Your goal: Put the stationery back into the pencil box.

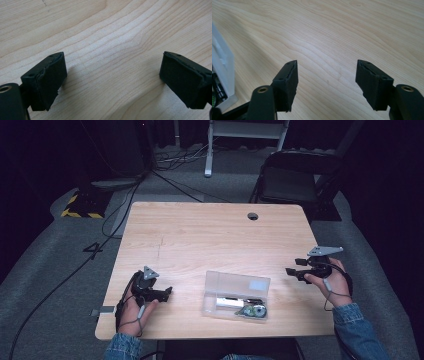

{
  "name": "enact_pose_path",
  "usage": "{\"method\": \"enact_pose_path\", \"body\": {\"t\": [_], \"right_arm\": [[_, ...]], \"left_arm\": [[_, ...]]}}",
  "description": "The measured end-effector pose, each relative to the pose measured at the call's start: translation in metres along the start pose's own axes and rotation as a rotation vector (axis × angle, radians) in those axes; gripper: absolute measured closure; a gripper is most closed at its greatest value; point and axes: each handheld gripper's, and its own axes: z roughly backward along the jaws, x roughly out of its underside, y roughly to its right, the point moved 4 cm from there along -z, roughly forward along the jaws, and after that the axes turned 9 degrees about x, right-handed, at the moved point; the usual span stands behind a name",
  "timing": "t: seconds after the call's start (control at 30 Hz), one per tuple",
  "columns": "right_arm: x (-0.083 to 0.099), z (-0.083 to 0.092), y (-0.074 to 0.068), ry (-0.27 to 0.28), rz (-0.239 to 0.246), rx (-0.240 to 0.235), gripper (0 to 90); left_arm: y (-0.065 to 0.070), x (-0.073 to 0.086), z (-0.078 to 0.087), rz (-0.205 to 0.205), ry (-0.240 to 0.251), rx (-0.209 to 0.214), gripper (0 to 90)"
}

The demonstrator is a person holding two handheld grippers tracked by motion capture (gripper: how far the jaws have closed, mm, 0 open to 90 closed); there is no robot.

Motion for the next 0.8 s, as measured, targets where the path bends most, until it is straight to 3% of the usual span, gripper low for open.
{"method": "enact_pose_path", "body": {"t": [0.27,0.6,0.73,0.8], "right_arm": [[0.020,-0.012,0.008,0.003,-0.023,0.020,35.7],[0.044,-0.032,0.011,-0.047,-0.036,0.019,34.8],[0.045,-0.035,0.011,-0.025,-0.033,0.025,31.4],[0.046,-0.037,0.011,-0.019,-0.022,0.033,22.7]], "left_arm": [[0.000,0.000,0.000,0.000,0.001,0.001,7.6],[0.000,0.000,0.000,-0.001,0.001,0.001,7.6],[0.000,0.000,0.000,0.000,0.001,0.001,7.6],[0.000,0.000,0.000,0.000,0.001,0.001,7.6]]}}
